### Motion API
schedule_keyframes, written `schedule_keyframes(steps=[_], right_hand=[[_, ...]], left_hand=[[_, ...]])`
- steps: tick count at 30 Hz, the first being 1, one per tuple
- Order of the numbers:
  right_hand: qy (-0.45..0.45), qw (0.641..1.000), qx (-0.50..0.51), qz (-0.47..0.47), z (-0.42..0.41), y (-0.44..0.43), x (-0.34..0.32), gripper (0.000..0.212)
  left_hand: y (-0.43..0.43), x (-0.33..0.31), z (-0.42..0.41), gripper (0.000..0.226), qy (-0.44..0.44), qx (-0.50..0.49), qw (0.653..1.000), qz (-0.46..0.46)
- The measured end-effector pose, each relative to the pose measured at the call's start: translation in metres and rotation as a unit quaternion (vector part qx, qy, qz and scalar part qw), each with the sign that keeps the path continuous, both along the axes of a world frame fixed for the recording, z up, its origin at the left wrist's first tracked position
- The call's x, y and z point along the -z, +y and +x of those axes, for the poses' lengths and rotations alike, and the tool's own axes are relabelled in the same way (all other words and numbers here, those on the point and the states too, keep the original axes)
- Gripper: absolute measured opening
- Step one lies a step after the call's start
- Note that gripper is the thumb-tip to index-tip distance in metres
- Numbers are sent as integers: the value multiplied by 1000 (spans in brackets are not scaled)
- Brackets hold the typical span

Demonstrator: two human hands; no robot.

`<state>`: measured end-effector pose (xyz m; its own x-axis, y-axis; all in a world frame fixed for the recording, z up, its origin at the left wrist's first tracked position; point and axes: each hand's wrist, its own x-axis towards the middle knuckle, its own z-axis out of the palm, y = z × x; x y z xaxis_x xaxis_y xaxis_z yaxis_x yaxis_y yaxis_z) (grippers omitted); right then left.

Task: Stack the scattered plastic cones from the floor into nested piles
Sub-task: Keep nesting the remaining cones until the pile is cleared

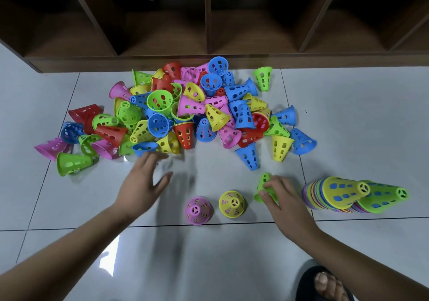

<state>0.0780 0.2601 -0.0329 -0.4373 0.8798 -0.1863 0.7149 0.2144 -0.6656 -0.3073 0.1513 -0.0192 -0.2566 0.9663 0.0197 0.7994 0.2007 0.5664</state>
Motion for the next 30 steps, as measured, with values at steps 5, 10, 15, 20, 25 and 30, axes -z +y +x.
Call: schedule_keyframes(steps=[5,10,15,20,25,30], right_hand=[[-3,1000,-3,-26,4,-7,-2,15],[-17,994,50,-100,-2,-5,-6,35],[-104,980,39,-164,-4,-2,-6,80],[-148,971,48,-181,-1,2,-6,68],[-139,974,51,-172,1,6,-7,41],[-95,985,59,-128,-6,8,-15,29]], left_hand=[[9,-3,-37,49,101,-41,993,43],[5,11,-53,56,147,-52,987,-29],[-1,17,-47,39,78,-96,990,-72],[-11,16,-20,53,-30,-115,989,-84],[-16,23,-18,70,96,-44,992,-73],[-11,33,-21,60,198,14,975,-98]])
